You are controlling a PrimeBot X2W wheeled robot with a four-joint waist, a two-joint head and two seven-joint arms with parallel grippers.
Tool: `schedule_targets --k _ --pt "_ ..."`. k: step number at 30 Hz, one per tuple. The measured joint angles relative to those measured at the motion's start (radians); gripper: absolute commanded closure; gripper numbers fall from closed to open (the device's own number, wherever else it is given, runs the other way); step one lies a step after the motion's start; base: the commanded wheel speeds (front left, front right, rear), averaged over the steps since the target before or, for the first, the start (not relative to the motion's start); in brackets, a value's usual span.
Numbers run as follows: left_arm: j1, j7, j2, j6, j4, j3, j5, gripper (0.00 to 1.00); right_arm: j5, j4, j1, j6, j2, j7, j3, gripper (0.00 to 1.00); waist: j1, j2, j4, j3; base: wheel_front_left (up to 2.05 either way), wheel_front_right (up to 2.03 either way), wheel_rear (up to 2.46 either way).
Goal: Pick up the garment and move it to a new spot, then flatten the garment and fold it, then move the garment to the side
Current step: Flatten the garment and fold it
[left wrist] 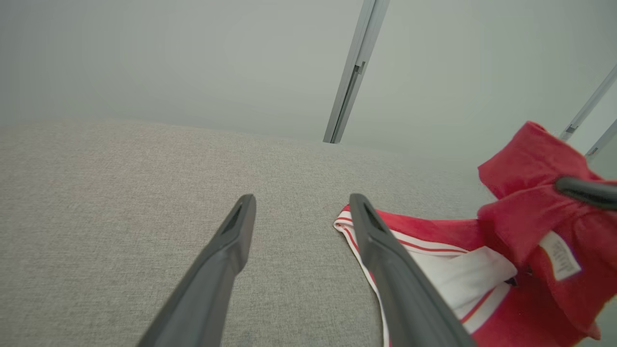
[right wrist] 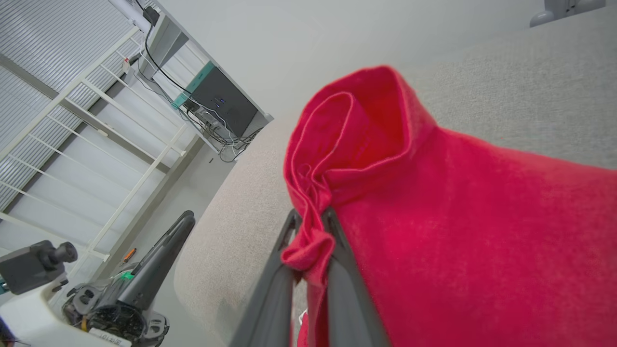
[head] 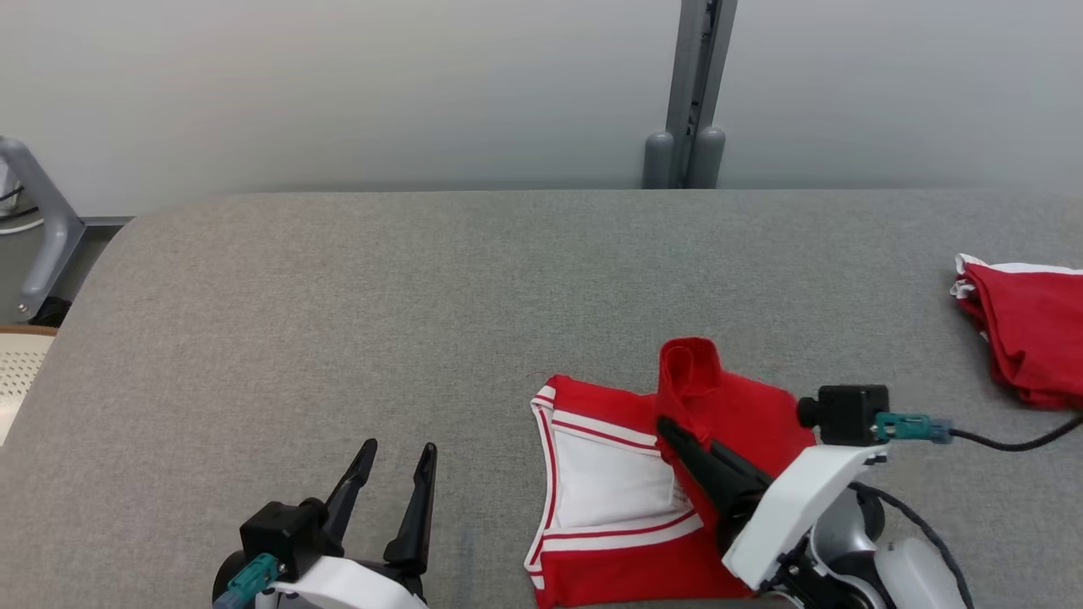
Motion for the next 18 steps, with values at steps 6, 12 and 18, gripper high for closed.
schedule_targets --k 6,12,18 --pt "-0.003 0.000 -0.004 -0.004 0.011 -0.005 0.003 0.00 -0.025 0.149 -0.063 0.000 0.020 -0.064 0.082 1.00 0.0000 0.0000 0.031 -0.003 0.00 0.00 0.00" --pt "-0.006 0.000 -0.009 -0.010 0.019 -0.010 0.005 0.00 -0.035 0.309 -0.124 0.000 0.026 -0.118 0.141 1.00 0.0000 0.0000 0.058 -0.002 0.00 0.00 0.00" --pt "-0.010 0.000 -0.015 -0.011 0.027 -0.012 0.006 0.00 0.035 0.379 -0.175 0.000 0.028 -0.167 0.244 0.31 0.0000 0.0000 0.070 0.001 0.00 0.00 0.00"
